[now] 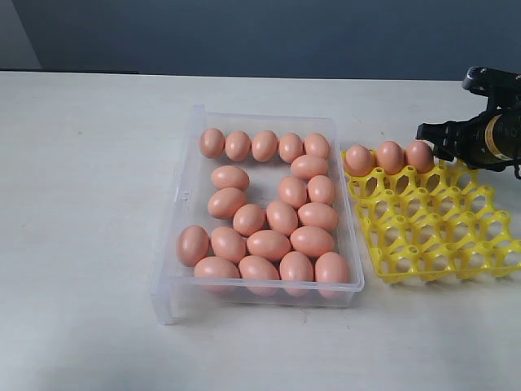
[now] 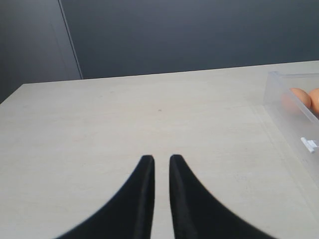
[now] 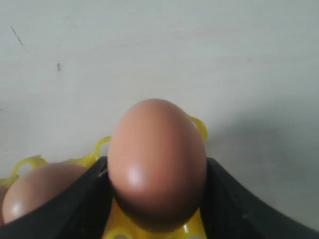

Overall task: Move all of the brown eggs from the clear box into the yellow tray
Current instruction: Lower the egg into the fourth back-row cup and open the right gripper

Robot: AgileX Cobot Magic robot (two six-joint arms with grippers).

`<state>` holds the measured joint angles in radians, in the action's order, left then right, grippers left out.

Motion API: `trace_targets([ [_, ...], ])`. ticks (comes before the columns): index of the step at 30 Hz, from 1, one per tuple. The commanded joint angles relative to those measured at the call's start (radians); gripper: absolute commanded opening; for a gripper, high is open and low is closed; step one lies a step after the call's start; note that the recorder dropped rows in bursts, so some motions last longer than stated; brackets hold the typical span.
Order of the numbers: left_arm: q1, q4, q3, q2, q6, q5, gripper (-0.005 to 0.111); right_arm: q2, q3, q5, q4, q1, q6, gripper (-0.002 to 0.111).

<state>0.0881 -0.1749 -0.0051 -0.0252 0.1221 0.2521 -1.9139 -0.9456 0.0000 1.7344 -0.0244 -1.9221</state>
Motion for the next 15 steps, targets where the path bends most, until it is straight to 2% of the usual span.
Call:
trace_targets([
  [1, 0.000, -0.002, 0.005, -0.001, 0.001, -0.012, 0.012, 0.002, -0.005, -0.015, 0.010, -0.005, 0.011, 0.050],
  [15, 0.000, -0.002, 0.005, -0.001, 0.001, -0.012, 0.012, 0.002, -0.005, -0.013, 0.010, -0.005, 0.025, 0.050],
])
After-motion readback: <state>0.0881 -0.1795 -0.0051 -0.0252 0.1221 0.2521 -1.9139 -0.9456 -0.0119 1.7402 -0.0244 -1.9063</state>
